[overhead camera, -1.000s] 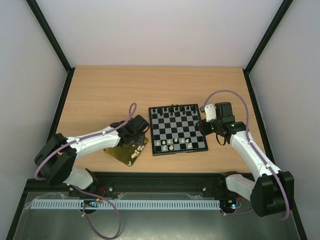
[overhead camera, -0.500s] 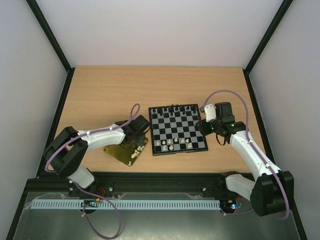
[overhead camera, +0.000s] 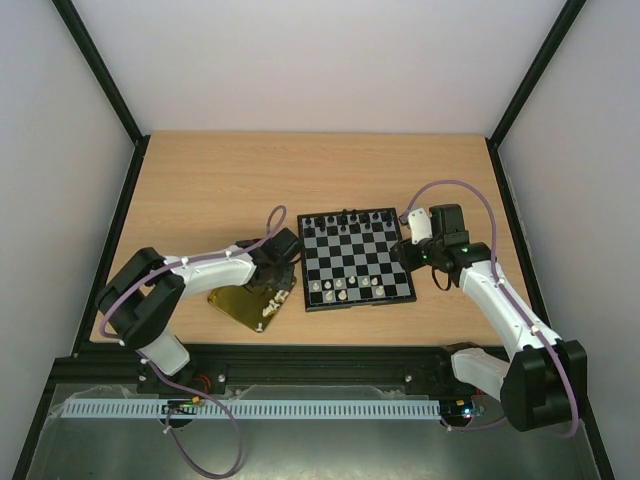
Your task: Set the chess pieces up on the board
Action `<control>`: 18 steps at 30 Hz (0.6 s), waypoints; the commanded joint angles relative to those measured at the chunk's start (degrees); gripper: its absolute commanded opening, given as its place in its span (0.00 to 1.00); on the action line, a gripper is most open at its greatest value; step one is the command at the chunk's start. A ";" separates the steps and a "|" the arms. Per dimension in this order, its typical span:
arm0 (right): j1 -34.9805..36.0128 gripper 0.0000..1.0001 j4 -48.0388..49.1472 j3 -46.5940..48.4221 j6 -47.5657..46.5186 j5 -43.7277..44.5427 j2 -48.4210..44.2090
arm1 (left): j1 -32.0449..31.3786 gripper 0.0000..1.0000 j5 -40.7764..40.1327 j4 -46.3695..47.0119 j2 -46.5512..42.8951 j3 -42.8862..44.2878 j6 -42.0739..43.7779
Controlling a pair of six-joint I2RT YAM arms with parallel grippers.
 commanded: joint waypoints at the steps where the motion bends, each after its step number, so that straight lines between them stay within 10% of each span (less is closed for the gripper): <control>1: -0.20 0.47 -2.15 -0.32 -0.50 -1.07 1.06 | 0.42 0.09 0.88 0.57 0.94 1.39 1.58; 18: -0.16 0.47 -2.36 -0.19 -0.52 -1.22 1.11 | -1.53 0.04 -1.58 -4.44 -7.11 3.78 4.27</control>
